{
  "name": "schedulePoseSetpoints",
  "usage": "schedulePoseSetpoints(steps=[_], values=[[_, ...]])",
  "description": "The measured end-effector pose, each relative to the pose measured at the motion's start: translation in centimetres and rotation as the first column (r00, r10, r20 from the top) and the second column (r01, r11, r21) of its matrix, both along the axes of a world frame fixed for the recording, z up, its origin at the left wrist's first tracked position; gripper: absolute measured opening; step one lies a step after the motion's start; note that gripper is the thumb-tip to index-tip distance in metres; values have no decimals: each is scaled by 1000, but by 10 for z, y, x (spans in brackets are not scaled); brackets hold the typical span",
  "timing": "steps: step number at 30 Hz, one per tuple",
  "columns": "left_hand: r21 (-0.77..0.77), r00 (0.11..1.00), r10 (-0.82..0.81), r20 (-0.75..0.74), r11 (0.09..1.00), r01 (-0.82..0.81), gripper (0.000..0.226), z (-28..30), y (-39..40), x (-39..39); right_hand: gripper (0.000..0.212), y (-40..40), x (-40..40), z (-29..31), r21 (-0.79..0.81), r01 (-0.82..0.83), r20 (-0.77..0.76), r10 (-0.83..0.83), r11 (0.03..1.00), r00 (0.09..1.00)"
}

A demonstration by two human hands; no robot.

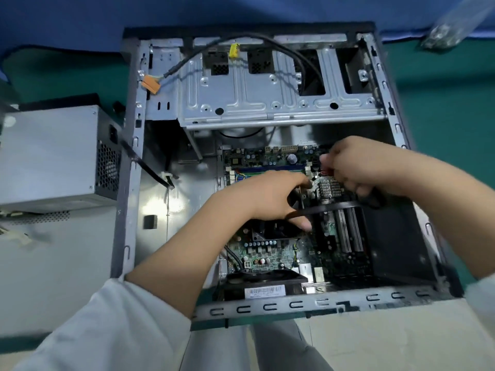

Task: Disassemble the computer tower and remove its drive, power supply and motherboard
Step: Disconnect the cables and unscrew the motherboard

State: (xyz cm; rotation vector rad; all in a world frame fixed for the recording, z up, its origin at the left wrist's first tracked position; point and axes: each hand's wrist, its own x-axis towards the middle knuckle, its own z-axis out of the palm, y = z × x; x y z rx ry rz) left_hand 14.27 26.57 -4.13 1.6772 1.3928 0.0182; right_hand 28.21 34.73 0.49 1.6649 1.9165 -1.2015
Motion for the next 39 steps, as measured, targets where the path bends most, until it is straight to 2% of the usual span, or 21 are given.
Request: schedulePoseSetpoints(steps=[2,4,6,8,11,13,15,17,18,20,23,24,26,28,29,30,31,32,34,37,39], values=[[-31,987,91,132,996,-88,60,16,-4,-6,22,-5,4,11,-266,243,-173,-294,933,940],[-98,936,223,273,974,-203,36,39,-10,-14,22,-8,7,22,-439,360,-249,-496,823,832],[-152,854,345,390,939,-309,38,64,-15,-23,21,-9,8,34,-552,412,-308,-636,725,708],[-120,800,392,454,917,-381,50,85,-24,-33,20,-12,8,47,-674,453,-317,-782,584,536],[21,779,395,487,886,-462,45,110,-45,-41,20,-19,0,64,-906,365,-150,-969,215,196],[80,741,425,520,839,-538,46,120,-59,-43,24,-26,-13,71,-961,275,-28,-999,16,-38],[162,675,482,558,735,-659,65,124,-71,-45,25,-34,-35,81,-975,212,23,-979,-67,-201],[193,577,549,604,602,-775,88,129,-82,-46,26,-47,-60,91,-980,174,44,-960,-94,-276],[192,526,570,631,543,-818,95,131,-85,-46,26,-54,-73,96,-985,140,60,-959,-102,-278],[177,423,574,702,435,-883,95,134,-89,-48,23,-70,-102,105,-991,84,86,-973,-106,-213],[121,252,501,828,278,-953,75,139,-88,-60,24,-96,-142,121,-998,-39,44,-999,-44,-20],[82,189,487,853,232,-969,65,142,-88,-69,23,-102,-153,126,-998,-57,-21,-999,18,43],[-15,76,514,854,170,-985,43,148,-90,-90,25,-105,-169,131,-974,-8,-223,-955,226,198],[-209,-72,531,844,202,-957,25,152,-94,-116,18,-107,-175,132,-858,82,-427,-793,507,435],[-335,-175,531,829,222,-916,23,152,-96,-129,12,-107,-176,130,-757,107,-501,-678,644,537],[-432,-260,530,807,231,-872,27,151,-98,-141,17,-106,-177,127,-620,112,-562,-539,776,627],[-478,-293,545,786,235,-846,31,149,-100,-151,30,-105,-177,124,-440,95,-607,-374,893,701],[-487,-283,574,769,239,-840,32,148,-101,-158,40,-104,-177,122,-266,44,-636,-209,963,743],[-507,-264,614,744,260,-822,30,145,-101,-164,44,-104,-179,121,-81,-115,-672,31,990,740],[-672,-402,626,668,278,-686,44,139,-94,-164,44,-111,-185,110,101,-306,-632,299,947,715],[-754,-483,632,606,264,-601,52,135,-89,-163,44,-118,-191,97,205,-283,-628,348,937,696]])
